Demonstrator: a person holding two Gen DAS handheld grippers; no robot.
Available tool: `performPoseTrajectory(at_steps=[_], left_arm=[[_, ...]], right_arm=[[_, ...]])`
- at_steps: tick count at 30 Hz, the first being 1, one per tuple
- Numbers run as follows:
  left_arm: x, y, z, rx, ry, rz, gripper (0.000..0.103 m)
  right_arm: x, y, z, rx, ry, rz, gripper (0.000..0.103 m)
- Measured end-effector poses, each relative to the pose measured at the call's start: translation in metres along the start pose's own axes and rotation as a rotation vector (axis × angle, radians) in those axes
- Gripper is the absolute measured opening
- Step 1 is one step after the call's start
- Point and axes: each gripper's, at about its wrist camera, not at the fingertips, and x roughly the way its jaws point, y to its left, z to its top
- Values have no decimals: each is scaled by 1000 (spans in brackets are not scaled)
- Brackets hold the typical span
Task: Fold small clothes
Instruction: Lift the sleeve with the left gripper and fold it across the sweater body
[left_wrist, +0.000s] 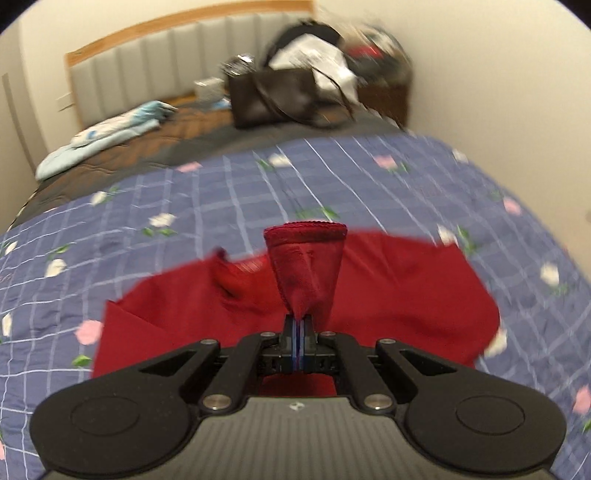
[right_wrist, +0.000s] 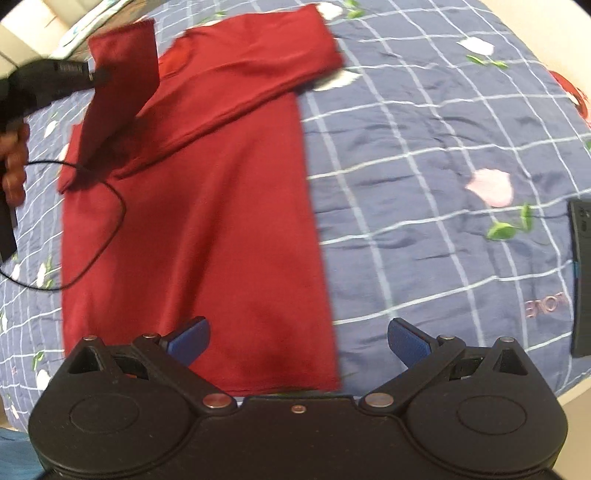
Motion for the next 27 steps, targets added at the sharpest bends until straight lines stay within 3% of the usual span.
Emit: performPoseTrajectory(at_steps=[6,14,19,21,24,27], left_arm=[[19,-31,-24,78,77,-6,0],[33,-26,-33,88,174,-58,1],[32,-29,-37,74,204,-109,16],[30,-31,-38,70,207,-128,34],[23,-32,-40,46,215,-152,50],[12,-26,-46,1,223,-129,72]], right_arm=[[7,-23,9,20,19,-4,102],[14,-29,13,-11,44,8,102],[15,-30,14,-24,45,9,102],[15,-30,15,-27,45,10,102],[16,-29,14,-34,47,11,102],[18,-28,15,-41,54,19,102]])
